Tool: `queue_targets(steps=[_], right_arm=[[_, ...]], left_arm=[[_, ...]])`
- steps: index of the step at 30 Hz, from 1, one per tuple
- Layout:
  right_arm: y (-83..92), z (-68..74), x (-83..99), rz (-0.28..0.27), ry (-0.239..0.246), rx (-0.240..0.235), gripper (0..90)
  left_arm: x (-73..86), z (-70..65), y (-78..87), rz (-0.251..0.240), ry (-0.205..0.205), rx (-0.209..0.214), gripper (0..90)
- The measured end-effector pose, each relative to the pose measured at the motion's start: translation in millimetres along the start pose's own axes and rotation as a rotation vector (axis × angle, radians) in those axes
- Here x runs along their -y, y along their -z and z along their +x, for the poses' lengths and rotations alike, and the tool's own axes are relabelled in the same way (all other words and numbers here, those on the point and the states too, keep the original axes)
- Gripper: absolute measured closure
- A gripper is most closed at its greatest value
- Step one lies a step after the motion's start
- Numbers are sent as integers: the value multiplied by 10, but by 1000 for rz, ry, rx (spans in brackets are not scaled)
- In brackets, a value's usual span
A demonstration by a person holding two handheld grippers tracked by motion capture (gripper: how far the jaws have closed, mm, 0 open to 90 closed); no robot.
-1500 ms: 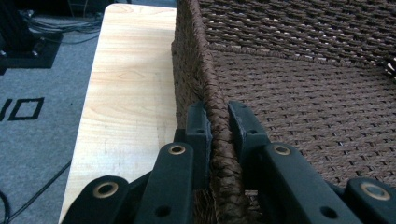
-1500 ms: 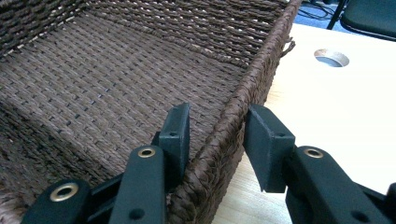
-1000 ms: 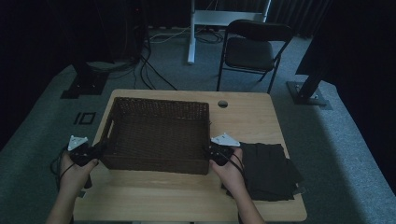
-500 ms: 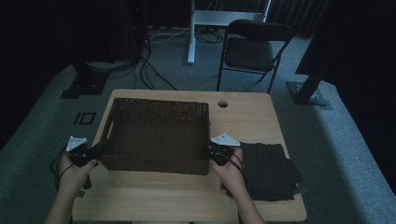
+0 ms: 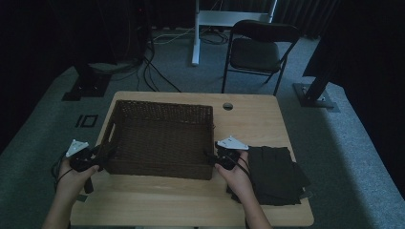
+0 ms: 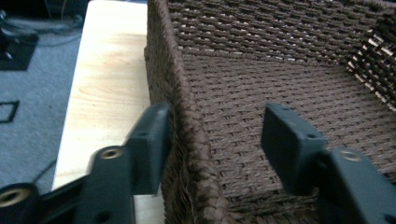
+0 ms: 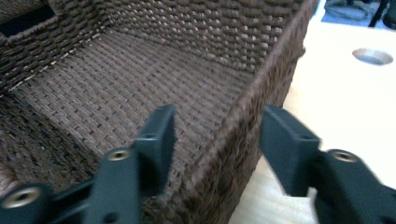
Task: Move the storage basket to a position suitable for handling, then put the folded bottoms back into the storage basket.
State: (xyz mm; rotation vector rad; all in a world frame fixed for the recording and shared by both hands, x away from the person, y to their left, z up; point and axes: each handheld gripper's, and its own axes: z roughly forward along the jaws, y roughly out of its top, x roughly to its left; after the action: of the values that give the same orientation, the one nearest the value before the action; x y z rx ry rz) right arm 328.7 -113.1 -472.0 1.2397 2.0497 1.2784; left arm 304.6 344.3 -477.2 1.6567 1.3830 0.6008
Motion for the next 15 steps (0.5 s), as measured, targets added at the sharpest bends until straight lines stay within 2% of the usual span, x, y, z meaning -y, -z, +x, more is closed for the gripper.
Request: queue_targets(steps=[2, 3, 4, 6, 10, 12, 13, 15], right_arm=[[4, -15, -33, -10, 36, 7, 357], [4, -15, -33, -10, 36, 7, 357], [5, -27, -67, -34, 42, -15, 332], [28, -30, -104, -38, 9, -10, 249], [79, -32, -159, -61, 23, -4, 162], [112, -53, -184, -65, 40, -10, 134], [130, -64, -195, -58, 48, -23, 134], [166, -86, -214, -63, 39, -19, 134]], left_arm=[[-30, 1, 24, 3, 6, 0, 293], [-30, 1, 24, 3, 6, 0, 269], [-41, -1, 36, 5, 5, -5, 269], [-66, -4, 70, 4, -21, -3, 198], [-151, -5, 157, -12, -11, -11, 185], [-194, -7, 194, -6, -31, -22, 185], [-214, -11, 209, -8, -30, -23, 185], [-250, -32, 231, -8, -26, -21, 185]])
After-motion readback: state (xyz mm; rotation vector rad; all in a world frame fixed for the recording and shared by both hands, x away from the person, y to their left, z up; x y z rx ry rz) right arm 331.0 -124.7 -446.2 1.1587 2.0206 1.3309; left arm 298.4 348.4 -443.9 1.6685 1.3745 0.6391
